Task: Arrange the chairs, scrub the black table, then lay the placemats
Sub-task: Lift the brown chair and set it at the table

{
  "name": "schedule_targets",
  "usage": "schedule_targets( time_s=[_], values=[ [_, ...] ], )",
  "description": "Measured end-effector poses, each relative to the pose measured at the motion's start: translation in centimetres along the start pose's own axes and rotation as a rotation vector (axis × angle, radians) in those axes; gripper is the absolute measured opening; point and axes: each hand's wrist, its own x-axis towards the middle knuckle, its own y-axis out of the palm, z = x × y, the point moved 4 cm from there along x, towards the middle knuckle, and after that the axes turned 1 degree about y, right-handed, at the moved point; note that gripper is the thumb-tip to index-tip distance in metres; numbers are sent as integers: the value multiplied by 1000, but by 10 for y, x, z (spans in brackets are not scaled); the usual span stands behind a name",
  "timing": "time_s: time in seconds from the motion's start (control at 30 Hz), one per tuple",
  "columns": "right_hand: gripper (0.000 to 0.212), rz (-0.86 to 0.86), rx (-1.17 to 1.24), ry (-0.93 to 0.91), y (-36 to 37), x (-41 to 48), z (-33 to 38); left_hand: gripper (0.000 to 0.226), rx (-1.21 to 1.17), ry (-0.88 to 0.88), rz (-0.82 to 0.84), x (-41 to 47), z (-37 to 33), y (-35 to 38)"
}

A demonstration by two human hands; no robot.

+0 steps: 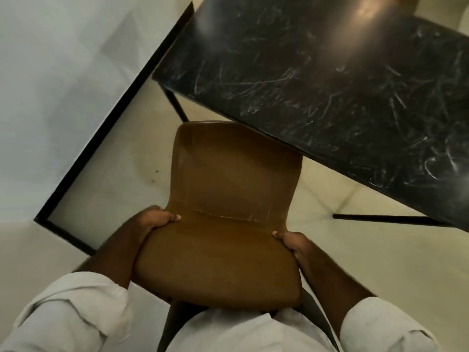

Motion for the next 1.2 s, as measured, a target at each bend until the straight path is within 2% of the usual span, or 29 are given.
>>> schedule_targets(
  time_s=[0.1,0.3,0.47,0.57,0.63,0.83,1.13,1.2],
  values=[
    [36,-10,62,11,-26,-1,5,54,103,47,2,1,-60,2],
    [54,-37,214,25,-62,20,17,54,214,124,35,21,-164,5],
    [54,-46,318,66,-87,40,34,49,259,144,88,42,-229,15],
    [50,-32,355,112,-101,47,46,38,258,163,104,51,-256,24],
    [45,-26,360,136,-107,51,53,35,244,153,112,58,-269,29],
    [39,-61,309,143,-125,63,76,47,205,127,115,77,-283,37],
    [65,-71,300,159,-132,100,91,64,200,113,97,99,-296,39],
    [63,-77,288,152,-131,99,96,65,214,116,94,102,-299,37]
  ],
)
